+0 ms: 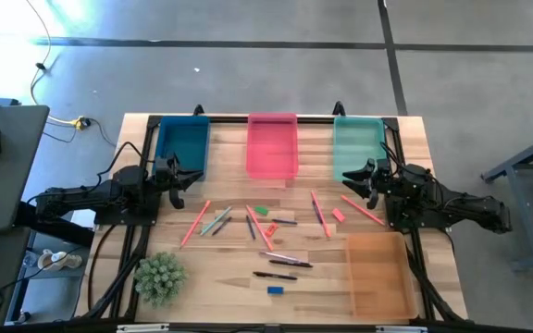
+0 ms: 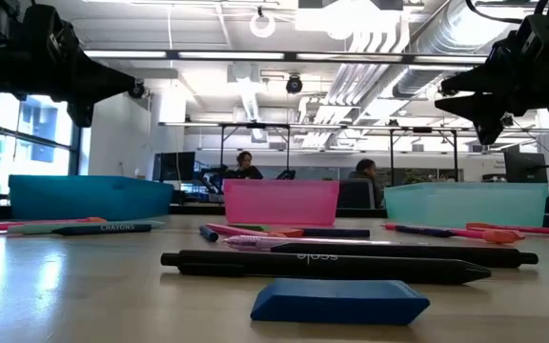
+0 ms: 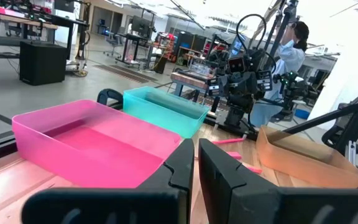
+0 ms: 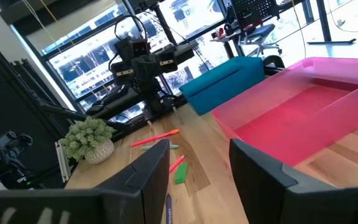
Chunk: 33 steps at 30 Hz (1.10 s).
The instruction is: Sort crayons/erasers/pens/pencils in bins
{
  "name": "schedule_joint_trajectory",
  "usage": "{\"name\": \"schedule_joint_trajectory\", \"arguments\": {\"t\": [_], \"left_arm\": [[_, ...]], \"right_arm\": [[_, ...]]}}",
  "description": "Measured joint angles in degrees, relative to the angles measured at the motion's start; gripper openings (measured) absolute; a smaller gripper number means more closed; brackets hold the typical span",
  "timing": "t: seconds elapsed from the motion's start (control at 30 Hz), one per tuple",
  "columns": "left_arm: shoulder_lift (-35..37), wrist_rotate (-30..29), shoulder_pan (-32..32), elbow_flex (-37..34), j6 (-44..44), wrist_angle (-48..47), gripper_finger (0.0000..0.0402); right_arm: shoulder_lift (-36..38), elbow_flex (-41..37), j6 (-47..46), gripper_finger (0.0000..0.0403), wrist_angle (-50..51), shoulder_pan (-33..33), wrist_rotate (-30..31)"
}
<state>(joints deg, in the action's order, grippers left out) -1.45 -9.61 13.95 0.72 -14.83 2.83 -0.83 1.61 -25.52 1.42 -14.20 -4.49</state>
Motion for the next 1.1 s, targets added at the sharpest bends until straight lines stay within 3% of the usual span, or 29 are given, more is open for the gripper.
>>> {"name": "schedule_joint_trajectory", "arguments": {"t": [0.8, 0.93, 1.1], "left_arm": [[0.0, 0.2, -0.1, 0.0, -13.0, -0.1, 0.0016], [-0.4, 0.4, -0.1, 0.0, -12.4, -0.9, 0.0035], [-2.6, 0.6, -0.1, 0.0, -12.2, -0.9, 0.0086]], "right_arm": [[0.0, 0.0, 0.0, 0.016, 0.0, 0.0, 0.0], [0.0, 0.0, 0.0, 0.016, 0.0, 0.0, 0.0], [0.0, 0.0, 0.0, 0.016, 0.0, 0.0, 0.0]]}}
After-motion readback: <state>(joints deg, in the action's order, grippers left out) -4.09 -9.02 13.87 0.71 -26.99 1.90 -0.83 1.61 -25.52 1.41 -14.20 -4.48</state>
